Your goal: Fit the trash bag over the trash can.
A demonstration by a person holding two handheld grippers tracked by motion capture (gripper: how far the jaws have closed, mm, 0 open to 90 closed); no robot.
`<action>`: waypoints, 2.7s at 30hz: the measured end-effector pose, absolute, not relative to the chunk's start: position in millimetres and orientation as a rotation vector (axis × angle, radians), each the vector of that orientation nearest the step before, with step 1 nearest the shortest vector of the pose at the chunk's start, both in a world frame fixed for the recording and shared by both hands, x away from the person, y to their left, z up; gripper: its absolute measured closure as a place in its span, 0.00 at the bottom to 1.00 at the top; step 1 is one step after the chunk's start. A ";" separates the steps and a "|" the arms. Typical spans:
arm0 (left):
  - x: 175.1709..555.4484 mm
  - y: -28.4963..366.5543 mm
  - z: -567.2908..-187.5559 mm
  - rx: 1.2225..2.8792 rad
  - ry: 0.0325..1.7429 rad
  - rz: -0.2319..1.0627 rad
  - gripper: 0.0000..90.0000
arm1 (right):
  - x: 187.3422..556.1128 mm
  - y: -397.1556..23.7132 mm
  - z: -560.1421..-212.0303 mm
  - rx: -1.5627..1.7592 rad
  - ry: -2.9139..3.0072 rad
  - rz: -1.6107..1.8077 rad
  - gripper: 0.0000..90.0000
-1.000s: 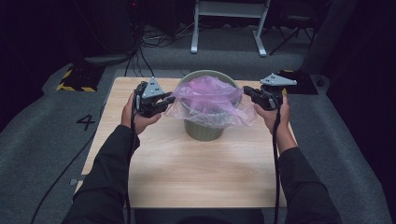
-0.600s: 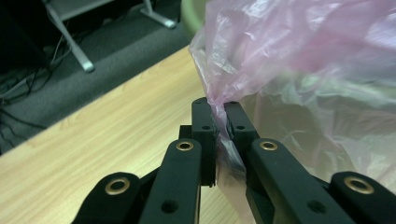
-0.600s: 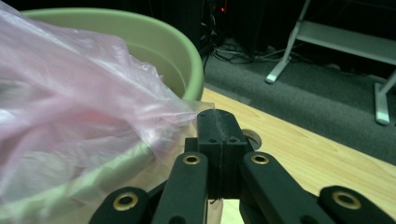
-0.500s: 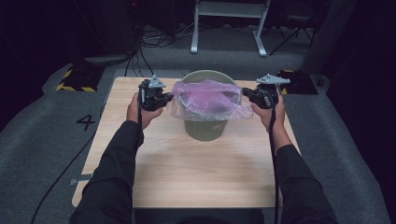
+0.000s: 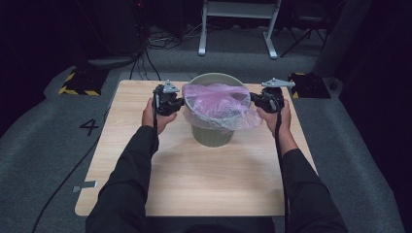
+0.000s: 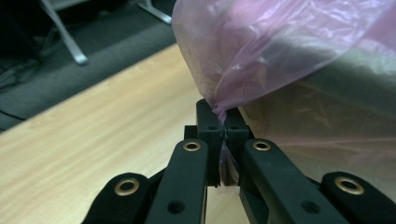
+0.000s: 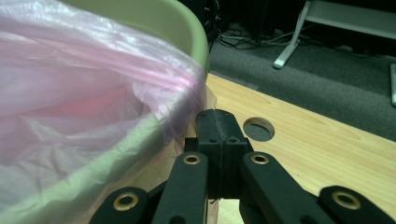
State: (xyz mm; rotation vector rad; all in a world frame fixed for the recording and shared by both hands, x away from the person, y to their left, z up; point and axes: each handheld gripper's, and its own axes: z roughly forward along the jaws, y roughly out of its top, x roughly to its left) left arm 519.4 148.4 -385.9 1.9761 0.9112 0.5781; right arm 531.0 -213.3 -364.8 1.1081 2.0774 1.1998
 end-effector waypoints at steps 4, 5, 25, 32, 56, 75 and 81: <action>514.0 153.3 -379.7 1.852 0.911 0.636 0.94 | 529.3 -214.2 -363.4 1.100 2.054 1.212 1.00; 512.6 154.9 -377.8 1.839 0.891 0.635 0.94 | 528.5 -214.8 -362.0 1.095 2.042 1.219 1.00; 543.5 144.4 -390.0 1.951 0.967 0.499 0.99 | 548.2 -211.5 -371.9 1.188 2.085 1.222 1.00; 554.1 144.9 -386.8 1.987 1.046 0.519 0.98 | 553.7 -208.9 -370.8 1.208 2.095 1.166 1.00; 573.9 135.5 -392.7 2.131 1.156 0.417 0.99 | 567.0 -209.5 -380.3 1.305 2.120 1.159 1.00; 557.2 146.4 -401.5 2.099 1.071 0.481 0.92 | 578.2 -211.1 -392.8 1.350 2.183 1.089 1.00; 552.7 148.1 -397.2 2.110 1.023 0.483 1.00 | 576.6 -208.6 -407.3 1.353 2.232 1.107 1.00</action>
